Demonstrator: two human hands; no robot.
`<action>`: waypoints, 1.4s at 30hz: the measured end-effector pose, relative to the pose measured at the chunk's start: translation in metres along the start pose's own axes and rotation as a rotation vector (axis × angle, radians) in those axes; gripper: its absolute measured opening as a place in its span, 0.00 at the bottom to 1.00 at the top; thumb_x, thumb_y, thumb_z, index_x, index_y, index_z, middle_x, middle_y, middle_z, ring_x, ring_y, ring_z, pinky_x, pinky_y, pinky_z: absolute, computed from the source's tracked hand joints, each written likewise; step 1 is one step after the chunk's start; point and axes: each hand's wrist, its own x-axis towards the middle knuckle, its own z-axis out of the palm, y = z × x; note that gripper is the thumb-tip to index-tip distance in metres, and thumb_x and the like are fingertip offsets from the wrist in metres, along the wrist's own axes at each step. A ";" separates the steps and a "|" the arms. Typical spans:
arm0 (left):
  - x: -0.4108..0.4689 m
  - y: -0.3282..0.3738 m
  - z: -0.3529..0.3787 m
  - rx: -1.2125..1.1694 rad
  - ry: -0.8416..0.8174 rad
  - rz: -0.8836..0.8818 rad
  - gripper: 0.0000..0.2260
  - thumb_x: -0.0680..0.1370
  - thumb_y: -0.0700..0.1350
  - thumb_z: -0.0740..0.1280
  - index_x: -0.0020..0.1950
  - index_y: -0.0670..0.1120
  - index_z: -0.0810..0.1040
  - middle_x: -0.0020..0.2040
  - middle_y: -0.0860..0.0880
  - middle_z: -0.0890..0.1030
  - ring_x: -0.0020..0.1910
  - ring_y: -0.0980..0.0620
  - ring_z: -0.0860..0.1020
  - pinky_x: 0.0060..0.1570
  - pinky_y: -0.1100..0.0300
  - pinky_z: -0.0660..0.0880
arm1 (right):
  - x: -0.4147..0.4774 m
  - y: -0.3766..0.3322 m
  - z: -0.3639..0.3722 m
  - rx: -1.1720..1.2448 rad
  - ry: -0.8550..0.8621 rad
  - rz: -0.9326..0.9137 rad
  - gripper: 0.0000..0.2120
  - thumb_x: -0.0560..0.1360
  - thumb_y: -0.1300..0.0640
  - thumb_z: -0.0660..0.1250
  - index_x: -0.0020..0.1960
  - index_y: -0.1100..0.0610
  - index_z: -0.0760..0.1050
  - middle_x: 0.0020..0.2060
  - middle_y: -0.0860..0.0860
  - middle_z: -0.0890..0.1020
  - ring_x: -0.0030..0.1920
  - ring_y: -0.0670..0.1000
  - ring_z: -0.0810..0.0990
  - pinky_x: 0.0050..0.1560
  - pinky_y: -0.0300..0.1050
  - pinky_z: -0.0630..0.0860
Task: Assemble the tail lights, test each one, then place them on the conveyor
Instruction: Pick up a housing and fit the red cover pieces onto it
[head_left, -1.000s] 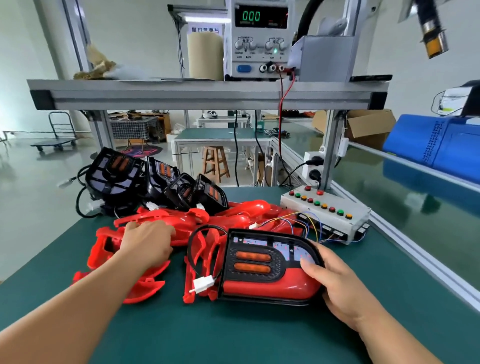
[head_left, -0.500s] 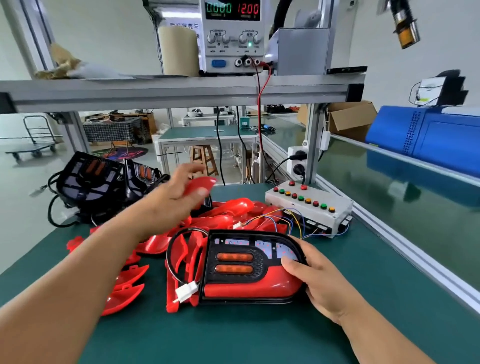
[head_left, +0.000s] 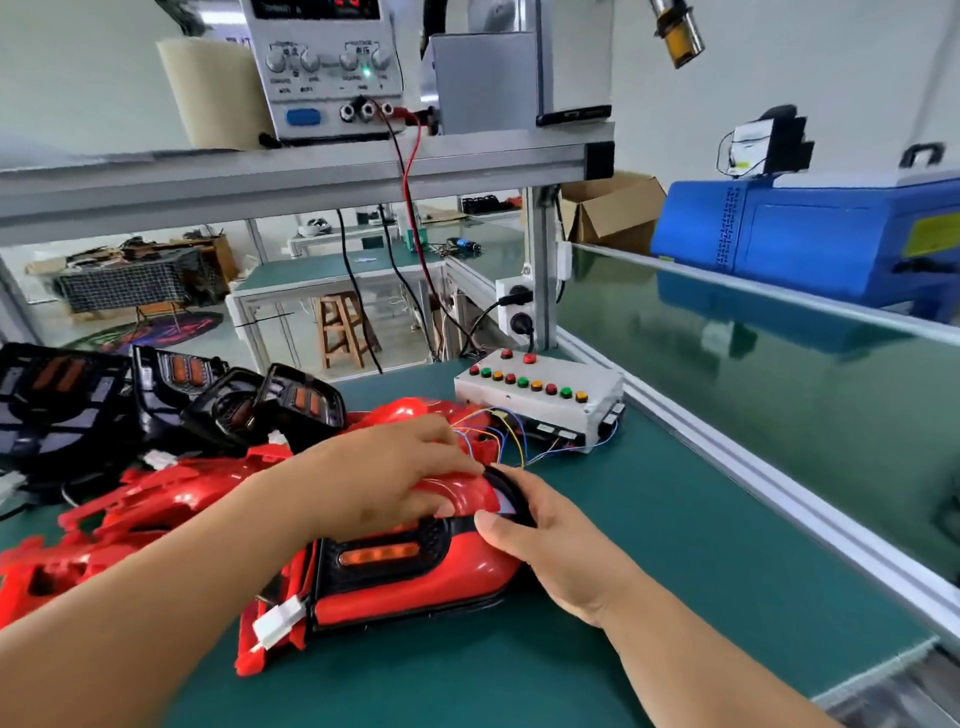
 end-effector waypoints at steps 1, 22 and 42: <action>-0.003 -0.001 0.003 0.051 0.030 0.000 0.22 0.78 0.60 0.62 0.72 0.64 0.66 0.65 0.62 0.63 0.62 0.62 0.66 0.59 0.72 0.57 | 0.000 0.000 0.000 -0.005 -0.002 -0.002 0.23 0.77 0.63 0.69 0.70 0.55 0.68 0.62 0.52 0.80 0.61 0.51 0.80 0.65 0.49 0.75; -0.078 -0.010 0.020 -0.121 0.385 -0.353 0.19 0.72 0.56 0.66 0.62 0.57 0.80 0.45 0.64 0.72 0.46 0.66 0.73 0.43 0.76 0.65 | 0.002 0.003 -0.001 -0.115 0.014 -0.037 0.35 0.70 0.54 0.73 0.73 0.54 0.65 0.64 0.52 0.77 0.64 0.51 0.77 0.67 0.55 0.73; -0.068 -0.011 0.045 -0.655 0.336 -0.428 0.19 0.80 0.50 0.59 0.63 0.74 0.67 0.58 0.59 0.75 0.60 0.68 0.70 0.58 0.76 0.63 | -0.003 -0.002 0.001 -0.191 -0.036 -0.109 0.20 0.75 0.56 0.71 0.64 0.47 0.70 0.59 0.50 0.80 0.56 0.46 0.80 0.55 0.39 0.77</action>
